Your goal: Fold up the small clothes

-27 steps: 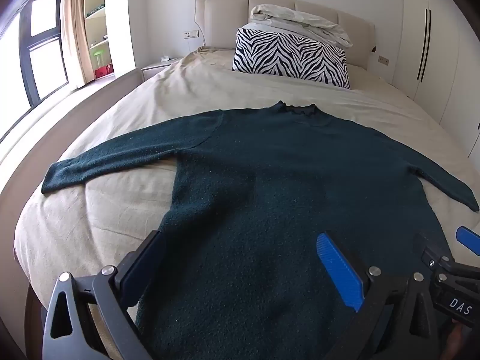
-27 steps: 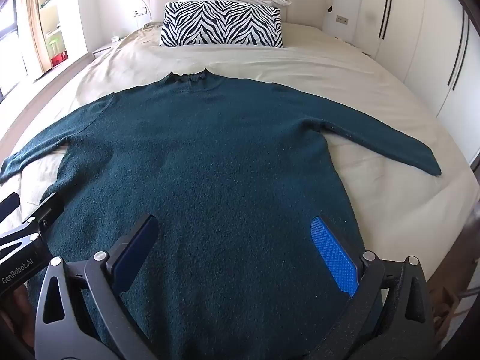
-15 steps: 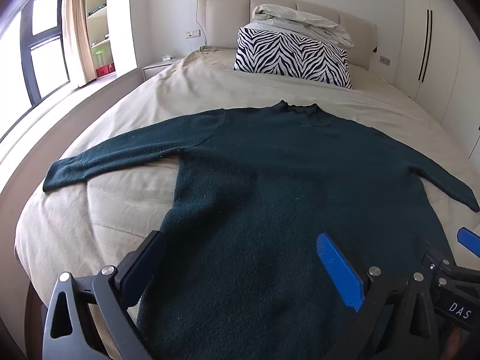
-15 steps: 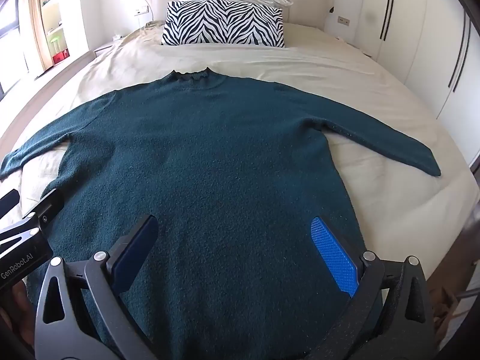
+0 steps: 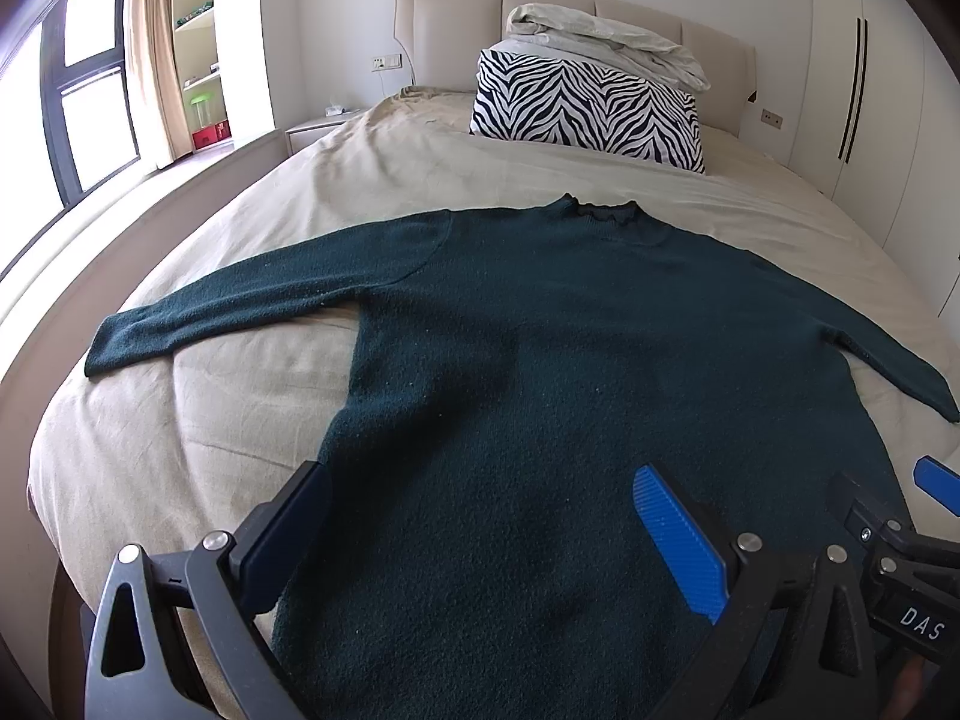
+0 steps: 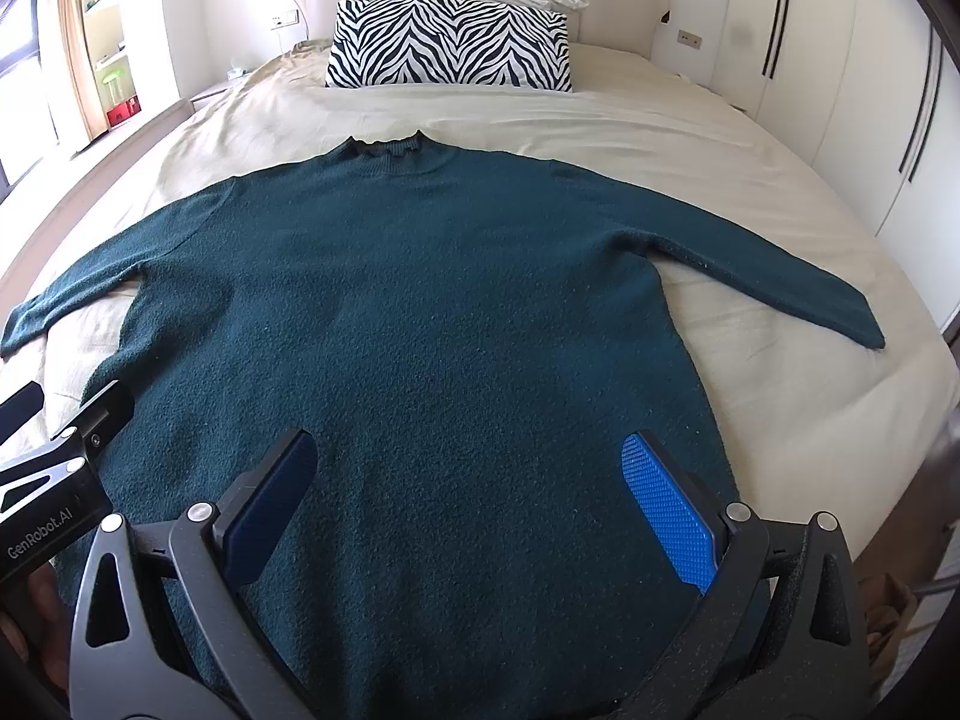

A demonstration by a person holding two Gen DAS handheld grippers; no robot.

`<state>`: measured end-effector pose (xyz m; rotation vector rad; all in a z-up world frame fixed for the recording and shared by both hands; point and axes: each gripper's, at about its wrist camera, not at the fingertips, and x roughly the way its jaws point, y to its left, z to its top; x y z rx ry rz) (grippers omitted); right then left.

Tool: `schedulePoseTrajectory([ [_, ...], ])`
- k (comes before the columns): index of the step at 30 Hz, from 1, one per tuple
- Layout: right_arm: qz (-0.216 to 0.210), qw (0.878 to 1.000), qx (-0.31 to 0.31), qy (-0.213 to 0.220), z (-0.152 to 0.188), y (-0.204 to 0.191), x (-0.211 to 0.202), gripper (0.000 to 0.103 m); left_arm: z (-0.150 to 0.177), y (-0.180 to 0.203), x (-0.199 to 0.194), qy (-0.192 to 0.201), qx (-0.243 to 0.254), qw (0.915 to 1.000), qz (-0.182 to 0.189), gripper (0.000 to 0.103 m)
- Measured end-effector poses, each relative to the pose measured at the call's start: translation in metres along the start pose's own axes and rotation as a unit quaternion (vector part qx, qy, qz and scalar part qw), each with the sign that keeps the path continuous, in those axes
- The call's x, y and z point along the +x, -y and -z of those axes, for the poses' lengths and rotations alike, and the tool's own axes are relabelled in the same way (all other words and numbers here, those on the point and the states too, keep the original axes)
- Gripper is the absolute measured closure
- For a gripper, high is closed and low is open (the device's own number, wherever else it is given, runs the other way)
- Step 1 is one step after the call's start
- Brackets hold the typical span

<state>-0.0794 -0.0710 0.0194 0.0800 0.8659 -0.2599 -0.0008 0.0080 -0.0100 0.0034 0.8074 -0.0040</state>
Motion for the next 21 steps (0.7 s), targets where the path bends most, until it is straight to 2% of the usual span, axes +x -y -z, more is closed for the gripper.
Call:
schedulePoseTrajectory([
  [21,0.0,1.0,-0.001,-0.001,0.0004,-0.0006,0.0008,0.0,0.0,0.0007,0.0012,-0.003,0.0,1.0,0.001,0.0],
])
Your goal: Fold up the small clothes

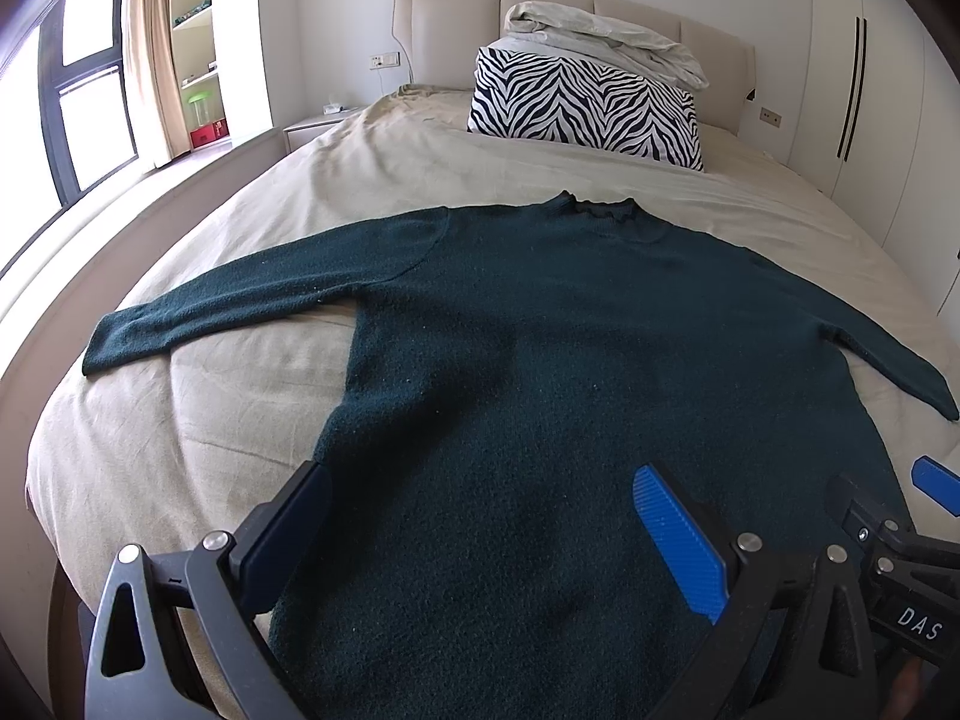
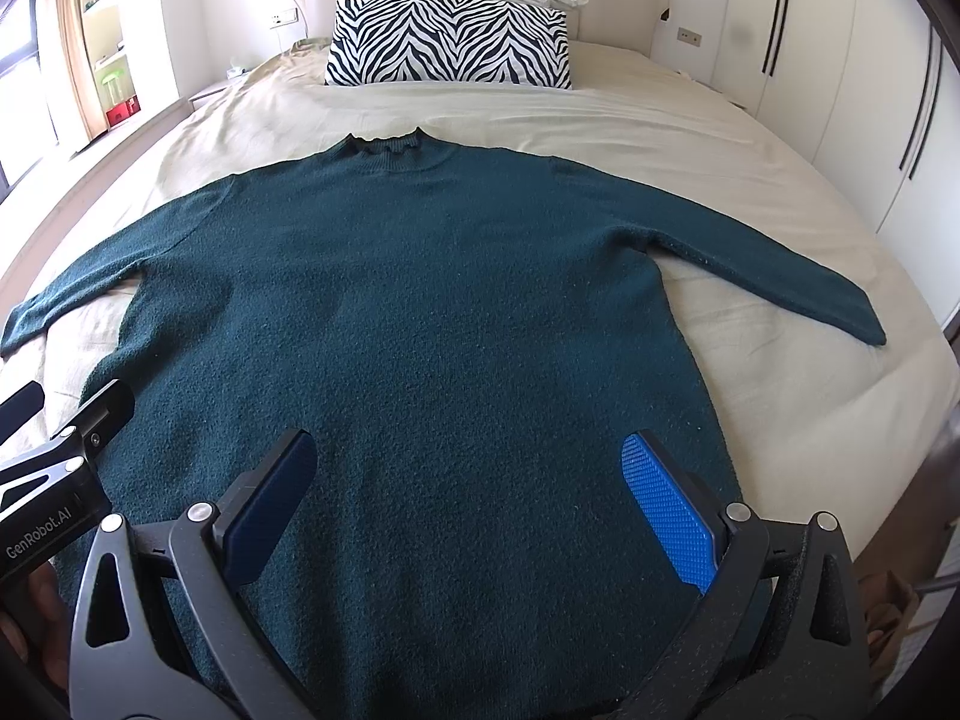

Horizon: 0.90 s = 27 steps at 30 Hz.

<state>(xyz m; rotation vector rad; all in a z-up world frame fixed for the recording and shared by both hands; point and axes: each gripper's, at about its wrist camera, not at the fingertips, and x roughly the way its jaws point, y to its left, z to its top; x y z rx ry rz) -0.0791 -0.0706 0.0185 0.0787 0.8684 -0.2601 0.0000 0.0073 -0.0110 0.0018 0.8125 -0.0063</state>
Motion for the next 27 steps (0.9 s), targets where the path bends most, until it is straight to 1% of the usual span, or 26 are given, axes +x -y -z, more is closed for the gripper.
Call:
schedulePoseTrajectory([
  [27,0.0,1.0,-0.001,-0.001,0.0024,-0.0012,0.0025,0.0,0.0028,0.0036,0.0012,-0.001,-0.001,1.0,0.002,0.0],
])
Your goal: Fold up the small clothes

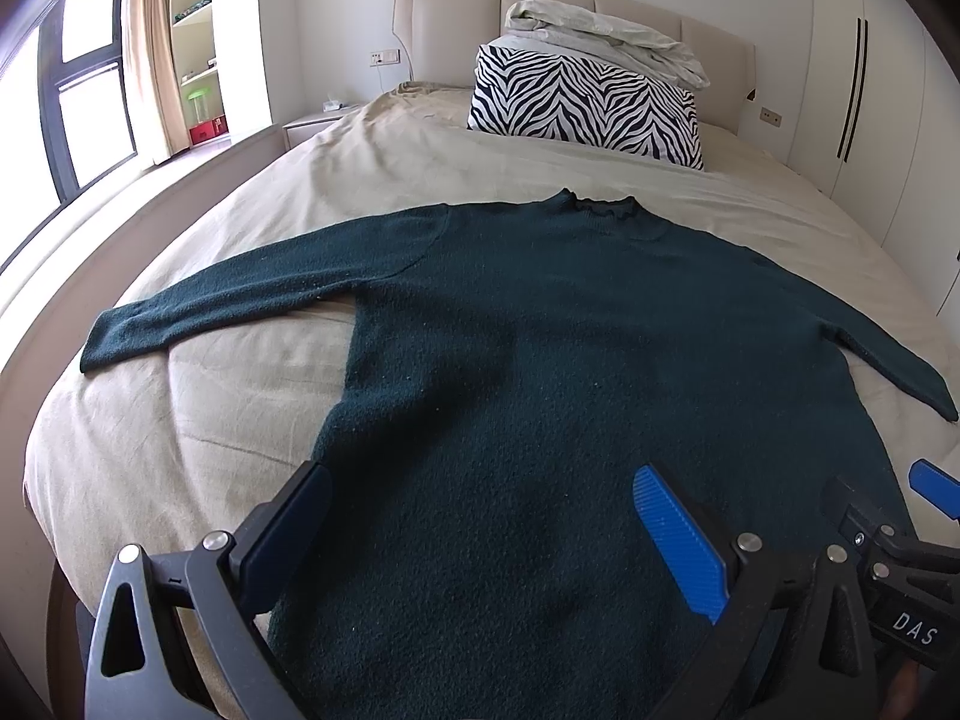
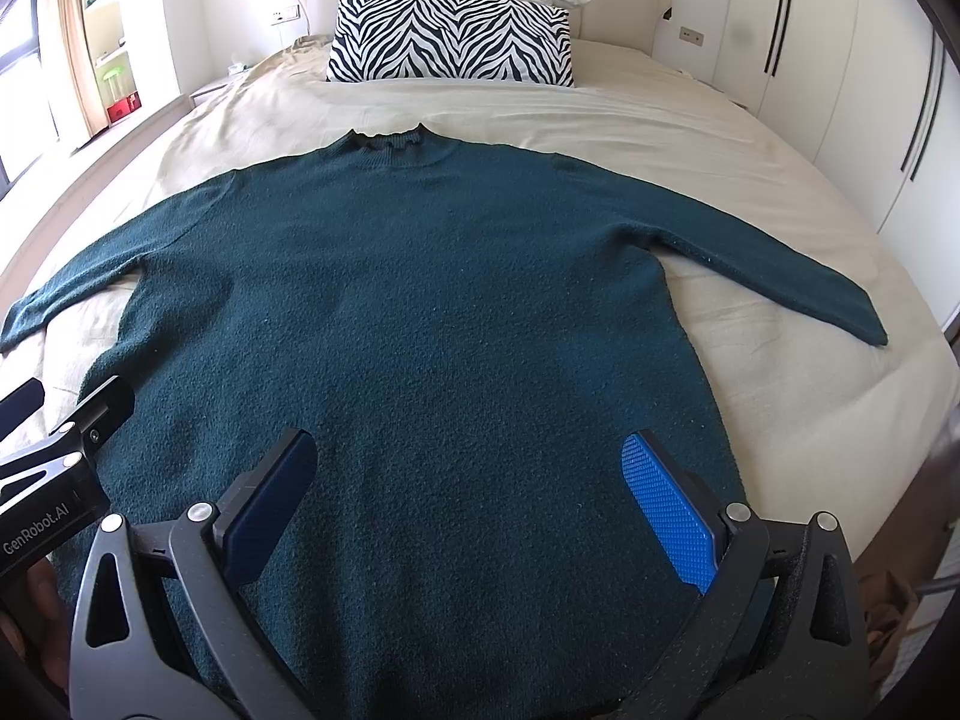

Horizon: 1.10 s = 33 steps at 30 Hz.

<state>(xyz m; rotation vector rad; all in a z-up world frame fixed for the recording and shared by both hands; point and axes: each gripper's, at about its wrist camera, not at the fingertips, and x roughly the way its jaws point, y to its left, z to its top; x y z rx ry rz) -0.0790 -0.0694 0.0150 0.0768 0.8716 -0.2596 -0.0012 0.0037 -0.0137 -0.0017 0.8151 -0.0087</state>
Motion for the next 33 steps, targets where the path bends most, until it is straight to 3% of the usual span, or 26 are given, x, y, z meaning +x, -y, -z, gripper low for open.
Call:
schedulePoseTrajectory([
  [33,-0.005,1.0,0.007,-0.014,0.0051,-0.0012,0.0088,0.0,0.0046,0.0044,0.0049,-0.014,0.009,0.9998,-0.006,0.0],
])
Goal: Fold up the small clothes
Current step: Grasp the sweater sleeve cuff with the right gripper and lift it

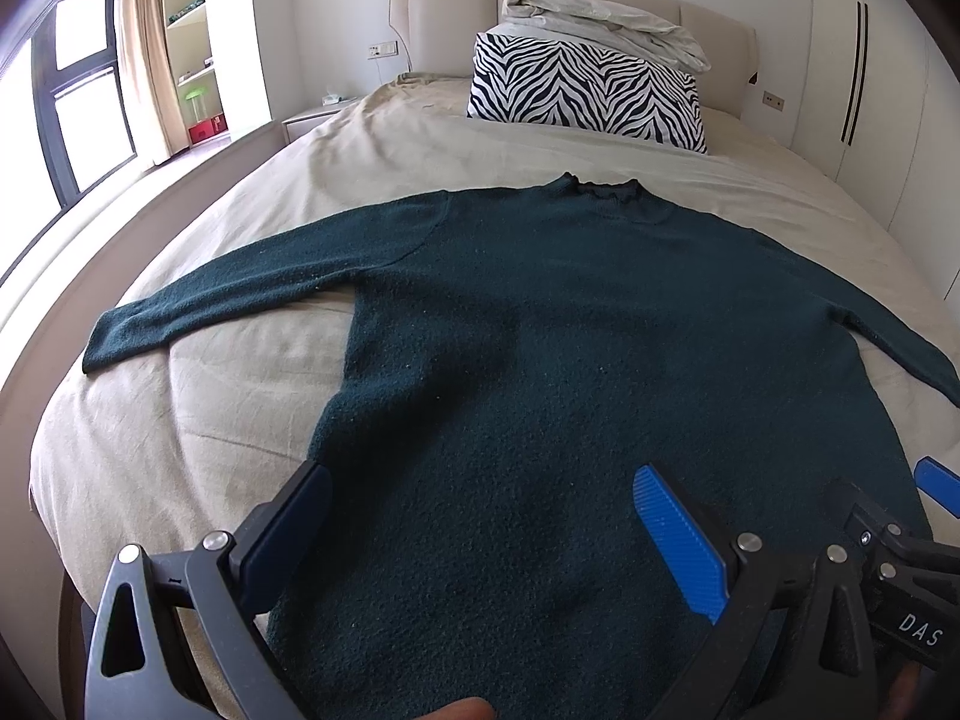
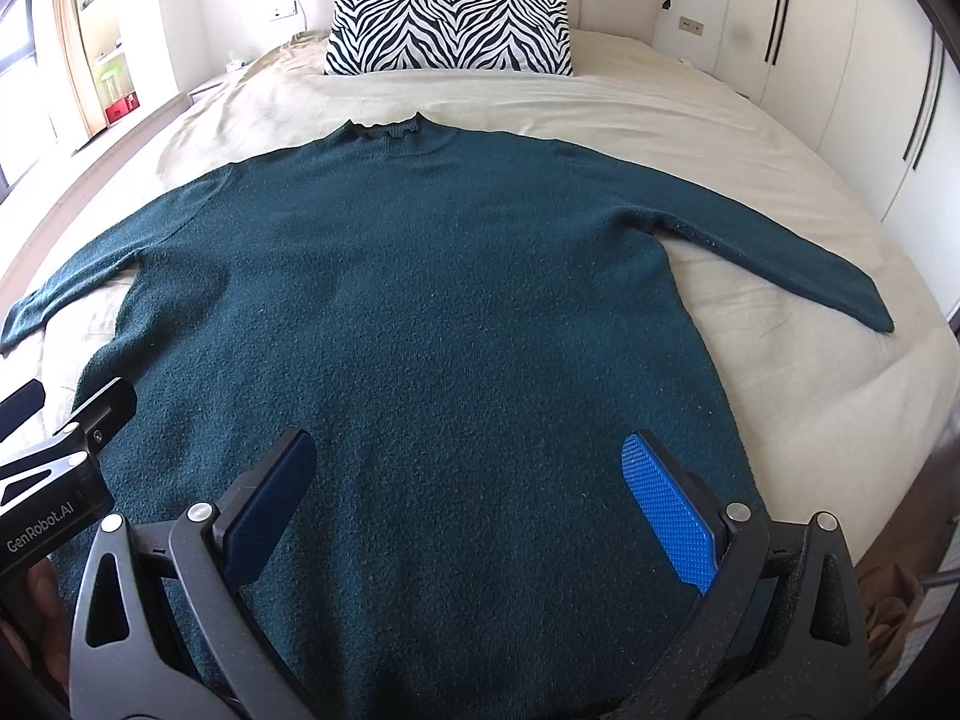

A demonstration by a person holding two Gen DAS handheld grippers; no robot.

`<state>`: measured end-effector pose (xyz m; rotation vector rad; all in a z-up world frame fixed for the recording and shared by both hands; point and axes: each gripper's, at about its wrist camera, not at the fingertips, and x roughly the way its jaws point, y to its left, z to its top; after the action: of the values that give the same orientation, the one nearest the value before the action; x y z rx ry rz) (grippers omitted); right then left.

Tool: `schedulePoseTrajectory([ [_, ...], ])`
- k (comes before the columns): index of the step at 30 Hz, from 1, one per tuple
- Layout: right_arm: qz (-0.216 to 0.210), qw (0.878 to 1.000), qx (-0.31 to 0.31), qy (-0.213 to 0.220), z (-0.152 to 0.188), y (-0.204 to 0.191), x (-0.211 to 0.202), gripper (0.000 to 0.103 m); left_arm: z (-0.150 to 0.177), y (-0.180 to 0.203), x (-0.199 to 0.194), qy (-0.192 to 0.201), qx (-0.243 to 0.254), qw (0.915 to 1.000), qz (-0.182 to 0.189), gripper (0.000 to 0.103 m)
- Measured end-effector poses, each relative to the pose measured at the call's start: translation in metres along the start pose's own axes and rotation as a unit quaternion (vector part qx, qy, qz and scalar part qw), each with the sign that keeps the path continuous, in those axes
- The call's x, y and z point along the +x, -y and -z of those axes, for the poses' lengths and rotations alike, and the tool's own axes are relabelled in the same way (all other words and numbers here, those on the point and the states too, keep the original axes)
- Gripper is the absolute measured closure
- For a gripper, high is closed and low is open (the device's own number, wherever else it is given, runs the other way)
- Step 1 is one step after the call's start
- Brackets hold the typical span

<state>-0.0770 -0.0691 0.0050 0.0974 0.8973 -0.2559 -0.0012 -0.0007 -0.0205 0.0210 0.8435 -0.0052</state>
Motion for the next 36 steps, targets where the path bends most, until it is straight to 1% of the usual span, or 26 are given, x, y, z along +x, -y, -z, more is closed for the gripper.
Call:
schedulePoseTrajectory([
  [4,-0.005,1.0,0.002,-0.006,0.0,0.002,0.004,0.0,0.001,-0.005,0.001,-0.006,-0.016,0.9994,0.029,0.0],
  [6,-0.014,1.0,0.004,-0.009,0.0,0.003,0.007,0.0,0.0,-0.012,0.003,-0.013,-0.036,0.9975,0.06,0.0],
  [8,-0.025,1.0,0.012,-0.009,0.0,0.007,0.009,0.0,-0.001,-0.02,0.008,-0.022,-0.061,0.9936,0.093,0.0],
  [10,-0.038,0.999,0.027,-0.007,-0.001,0.015,0.01,0.0,-0.002,-0.027,0.011,-0.028,-0.08,0.99,0.112,0.0],
  [12,-0.053,0.998,0.045,-0.002,-0.002,0.024,0.01,0.0,-0.003,-0.035,0.015,-0.03,-0.103,0.9847,0.137,0.0],
  [15,-0.083,0.994,0.067,0.022,-0.005,0.042,0.005,0.0,-0.005,-0.045,0.019,-0.024,-0.127,0.9718,0.197,0.0],
  [17,-0.1,0.989,0.093,0.049,-0.009,0.063,0.001,0.0,-0.007,-0.046,0.021,-0.024,-0.13,0.9675,0.216,0.0],
  [19,-0.107,0.982,0.137,0.07,-0.013,0.095,-0.001,0.0,-0.01,-0.045,0.025,-0.033,-0.13,0.9664,0.22,0.0],
  [21,-0.113,0.971,0.193,0.087,-0.015,0.136,0.0,0.0,-0.011,-0.041,0.033,-0.063,-0.129,0.9626,0.23,0.0],
  [23,-0.113,0.957,0.249,0.096,-0.015,0.181,0.006,0.003,-0.011,-0.04,0.038,-0.077,-0.131,0.9648,0.215,0.0],
  [24,-0.114,0.949,0.279,0.097,-0.015,0.204,0.01,0.005,-0.012,-0.04,0.04,-0.079,-0.134,0.9642,0.215,0.0],
  [26,-0.115,0.927,0.345,0.096,-0.011,0.254,0.022,0.017,-0.015,-0.041,0.047,-0.084,-0.146,0.9575,0.234,0.0],
  [29,-0.122,0.89,0.429,0.095,-0.003,0.323,0.043,0.021,-0.02,-0.039,0.064,-0.113,-0.166,0.9448,0.259,0.0],
  [31,-0.118,0.871,0.468,0.091,0.0,0.363,0.059,0.022,-0.023,-0.036,0.071,-0.12,-0.179,0.9381,0.271,0.0],
  [33,-0.127,0.851,0.501,0.09,0.001,0.399,0.076,0.025,-0.027,-0.032,0.078,-0.127,-0.188,0.9318,0.283,0.0],
  [34,-0.132,0.841,0.516,0.09,0.001,0.417,0.084,0.028,-0.029,-0.029,0.081,-0.13,-0.19,0.9296,0.288,0.0],
  [36,-0.136,0.823,0.543,0.091,-0.002,0.447,0.102,0.031,-0.036,-0.023,0.087,-0.134,-0.193,0.9237,0.303,0.0],
])
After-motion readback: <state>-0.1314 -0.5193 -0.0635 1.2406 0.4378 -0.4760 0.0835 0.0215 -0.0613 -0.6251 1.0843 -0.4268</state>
